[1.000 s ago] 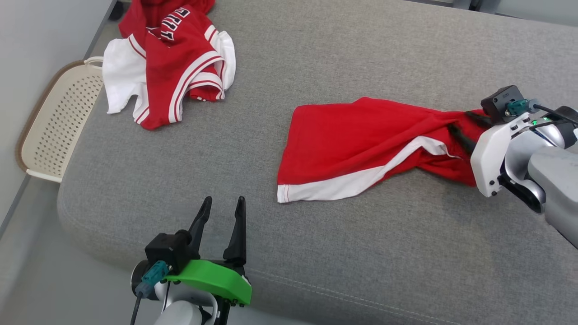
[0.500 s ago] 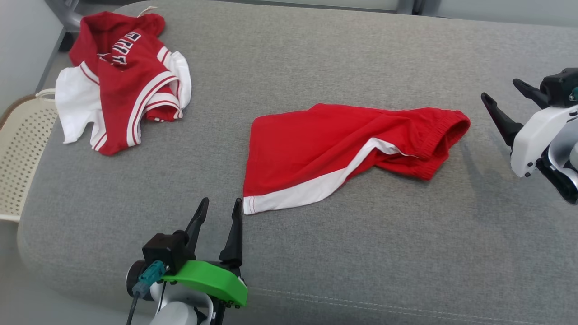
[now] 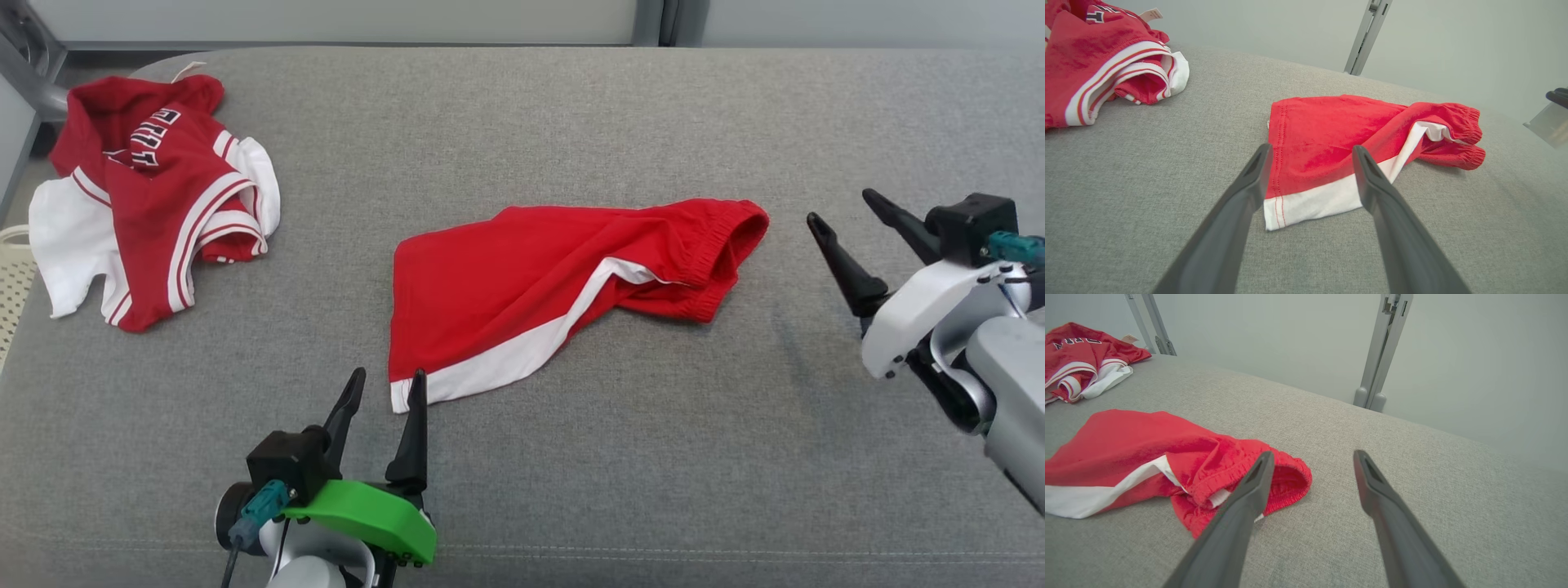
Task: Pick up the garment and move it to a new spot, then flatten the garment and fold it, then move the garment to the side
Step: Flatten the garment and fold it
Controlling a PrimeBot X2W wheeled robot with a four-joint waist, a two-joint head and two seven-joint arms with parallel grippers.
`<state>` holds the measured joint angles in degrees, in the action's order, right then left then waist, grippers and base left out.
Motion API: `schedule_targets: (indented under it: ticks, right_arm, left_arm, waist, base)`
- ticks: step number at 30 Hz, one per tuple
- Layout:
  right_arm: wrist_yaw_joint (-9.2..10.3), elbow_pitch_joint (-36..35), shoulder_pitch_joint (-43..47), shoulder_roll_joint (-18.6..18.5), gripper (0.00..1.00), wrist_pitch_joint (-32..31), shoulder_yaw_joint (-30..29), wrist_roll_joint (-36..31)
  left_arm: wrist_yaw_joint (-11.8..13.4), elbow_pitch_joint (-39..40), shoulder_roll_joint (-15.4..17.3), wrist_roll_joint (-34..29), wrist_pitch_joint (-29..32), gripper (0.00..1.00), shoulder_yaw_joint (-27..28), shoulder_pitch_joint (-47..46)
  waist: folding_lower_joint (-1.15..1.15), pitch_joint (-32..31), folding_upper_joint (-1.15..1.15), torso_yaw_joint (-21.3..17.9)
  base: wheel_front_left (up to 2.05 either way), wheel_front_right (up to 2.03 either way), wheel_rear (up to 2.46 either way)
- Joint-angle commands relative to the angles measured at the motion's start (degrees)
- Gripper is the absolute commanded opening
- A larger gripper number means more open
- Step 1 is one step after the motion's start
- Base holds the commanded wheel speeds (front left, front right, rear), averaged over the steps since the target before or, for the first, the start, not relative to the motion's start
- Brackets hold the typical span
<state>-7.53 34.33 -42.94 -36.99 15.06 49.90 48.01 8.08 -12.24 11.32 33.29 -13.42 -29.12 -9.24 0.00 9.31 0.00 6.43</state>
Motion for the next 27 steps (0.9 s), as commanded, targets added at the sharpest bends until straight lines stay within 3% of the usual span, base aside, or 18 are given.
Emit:
schedule_targets:
  ticks: [1,9,13,19,27]
  right_arm:
    - [0.08,-1.32,2.46,1.26,1.00,0.17,-2.83,-2.46]
    - [0.08,-7.85,14.99,8.73,1.00,0.18,-18.48,-14.83]
    - [0.08,-9.98,18.69,11.24,1.00,0.18,-21.96,-18.24]
    - [0.08,-9.85,20.35,12.13,1.00,-0.17,-22.10,-20.96]
    - [0.08,-3.07,15.43,12.32,1.00,-2.26,-18.03,-22.59]
  left_arm:
    - [0.42,0.10,0.36,0.51,0.07,1.00,0.22,0.82]
    - [0.59,-0.55,1.41,1.13,-0.28,1.00,0.75,2.67]
    - [0.87,-0.68,1.72,1.41,-0.28,1.00,0.94,3.13]
    - [0.78,-0.16,1.55,1.16,0.07,1.00,0.38,2.41]
    - [0.63,0.83,0.61,0.43,0.01,1.00,-0.64,0.48]
  waist:
    - [0.00,-0.80,0.00,-0.64]
    - [0.00,-2.85,0.00,-1.45]
    - [0.00,-3.59,0.00,-1.60]
    - [0.00,-3.24,0.00,-0.47]
    - [0.00,-0.18,0.00,5.00]
  base:
    - [0.00,0.00,0.00]
    - [0.00,0.00,0.00]
    - [0.00,0.00,0.00]
    - [0.00,0.00,0.00]
    - [0.00,0.00,0.00]
